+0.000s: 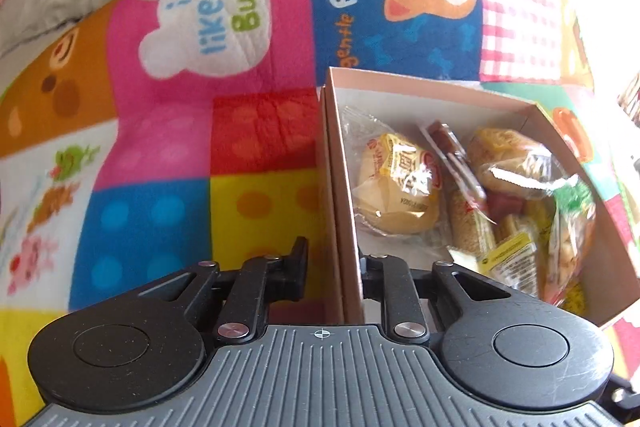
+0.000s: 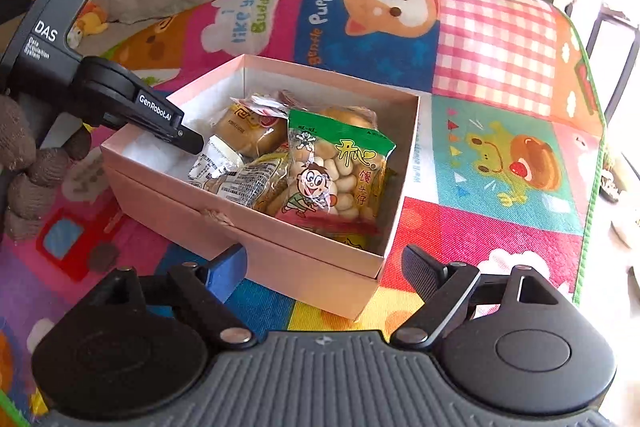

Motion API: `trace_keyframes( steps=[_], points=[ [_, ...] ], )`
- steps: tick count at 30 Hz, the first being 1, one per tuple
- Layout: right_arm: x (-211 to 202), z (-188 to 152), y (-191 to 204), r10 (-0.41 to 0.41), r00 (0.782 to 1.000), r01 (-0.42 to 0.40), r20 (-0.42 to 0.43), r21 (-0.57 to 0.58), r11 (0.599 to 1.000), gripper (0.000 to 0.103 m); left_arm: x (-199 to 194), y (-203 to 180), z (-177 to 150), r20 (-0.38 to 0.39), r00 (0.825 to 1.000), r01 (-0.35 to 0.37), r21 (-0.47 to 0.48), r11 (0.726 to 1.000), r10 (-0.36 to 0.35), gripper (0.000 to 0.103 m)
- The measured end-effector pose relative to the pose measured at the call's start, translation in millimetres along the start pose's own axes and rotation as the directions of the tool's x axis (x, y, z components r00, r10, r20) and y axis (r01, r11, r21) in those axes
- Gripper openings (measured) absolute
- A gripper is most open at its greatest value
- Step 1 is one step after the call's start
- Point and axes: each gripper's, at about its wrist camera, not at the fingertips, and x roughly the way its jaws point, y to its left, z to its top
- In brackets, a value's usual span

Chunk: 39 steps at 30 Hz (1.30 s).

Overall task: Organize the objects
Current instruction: 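Set the pink box down on the mat with the left tool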

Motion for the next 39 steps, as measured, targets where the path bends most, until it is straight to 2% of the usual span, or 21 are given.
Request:
trace_keyframes(
  steps=[2, 4, 6, 9, 10, 11, 13, 16, 17, 20, 22, 23, 26, 28, 30, 32, 35, 39],
  points=[
    [13.9, 9.0, -3.5, -0.035, 0.999, 0.035, 0.024, 0.009, 0.999, 0.085, 15.3, 5.8, 9.6, 0.026, 1.0, -0.016, 0.045, 0.999, 0.014, 0.057],
    [26.3, 16.6, -3.1, -0.079, 0.995, 0.08, 0.057, -0.005, 0.997, 0.085, 21.1, 11.2, 14.9, 0.039, 0.998, -0.04, 0.038, 0.998, 0.038, 0.058],
    [37.2, 22.2, -2.5, -0.121, 0.99, 0.122, 0.071, -0.005, 0.993, 0.085, 20.6, 14.6, 18.5, 0.046, 0.996, -0.077, 0.009, 0.997, 0.077, 0.052],
    [44.7, 23.3, 0.0, -0.214, 0.973, 0.215, 0.089, -0.007, 0.977, 0.088, -0.9, 16.1, 15.5, 0.104, 0.989, -0.1, -0.017, 0.995, 0.101, 0.051],
    [41.4, 22.1, -2.1, -0.215, 0.972, 0.215, 0.093, 0.005, 0.977, 0.09, -12.0, 15.7, 12.4, 0.122, 0.986, -0.108, -0.026, 0.994, 0.11, 0.052],
    [36.1, 20.3, -4.3, -0.198, 0.976, 0.197, 0.092, 0.023, 0.98, 0.102, -24.1, 14.4, 7.8, 0.142, 0.983, -0.112, -0.032, 0.993, 0.116, 0.054],
    [21.8, 11.5, -6.4, -0.163, 0.982, 0.157, 0.093, 0.063, 0.986, 0.103, -51.4, 8.8, -7.6, 0.189, 0.973, -0.125, -0.037, 0.991, 0.13, 0.055],
    [2.5, -6.1, -5.3, -0.12, 0.991, 0.113, 0.053, 0.118, 0.987, 0.103, -99.0, -5.4, -44.8, 0.302, 0.941, -0.143, -0.059, 0.988, 0.154, 0.051],
    [-3.5, -13.8, -3.2, -0.107, 0.993, 0.1, 0.041, 0.135, 0.986, 0.103, -113.0, -10.9, -61.6, 0.318, 0.937, -0.128, -0.065, 0.99, 0.142, 0.051],
    [-10.8, -35.5, 5.2, -0.076, 0.997, 0.076, -0.011, 0.142, 0.987, 0.103, -128.1, -27.9, -107.6, 0.265, 0.962, -0.056, -0.041, 0.998, 0.065, 0.052],
    [-8.2, -50.2, 13.1, -0.098, 0.994, 0.103, -0.051, 0.112, 0.988, 0.103, -129.1, -37.8, -133.7, 0.229, 0.973, -0.03, -0.03, 0.999, 0.036, 0.052],
    [-11.1, -58.0, 13.6, -0.108, 0.994, 0.108, -0.008, 0.129, 0.986, 0.103, -128.8, -42.3, -145.8, 0.219, 0.975, -0.024, -0.024, 0.999, 0.028, 0.052],
    [-12.9, -62.4, 5.0, -0.087, 0.996, 0.09, -0.022, 0.21, 0.973, 0.103, -122.1, -53.7, -164.5, 0.174, 0.984, -0.031, 0.004, 1.0, 0.03, 0.053],
    [-13.8, -67.6, 6.8, -0.102, 0.995, 0.098, 0.01, 0.191, 0.977, 0.103, -118.6, -58.7, -170.5, 0.214, 0.975, -0.066, 0.025, 0.998, 0.059, 0.054],
    [-15.8, -70.3, 4.7, -0.109, 0.994, 0.101, 0.02, 0.223, 0.969, 0.103, -116.8, -56.1, -171.0, 0.217, 0.975, -0.058, -0.006, 0.998, 0.058, 0.054],
    [-18.5, -73.0, 6.5, -0.148, 0.989, 0.138, 0.022, 0.245, 0.96, 0.103, -114.3, -55.7, -169.8, 0.217, 0.974, -0.06, -0.022, 0.998, 0.063, 0.054],
    [-20.1, -74.9, 9.3, -0.174, 0.984, 0.162, 0.023, 0.258, 0.952, 0.103, -111.7, -63.3, -167.9, 0.216, 0.972, -0.097, -0.005, 0.995, 0.095, 0.056],
    [-19.5, -71.8, 15.1, -0.183, 0.982, 0.173, 0.039, 0.174, 0.969, 0.103, -108.9, -62.7, -164.8, 0.216, 0.972, -0.091, -0.038, 0.995, 0.097, 0.059]
  ],
)
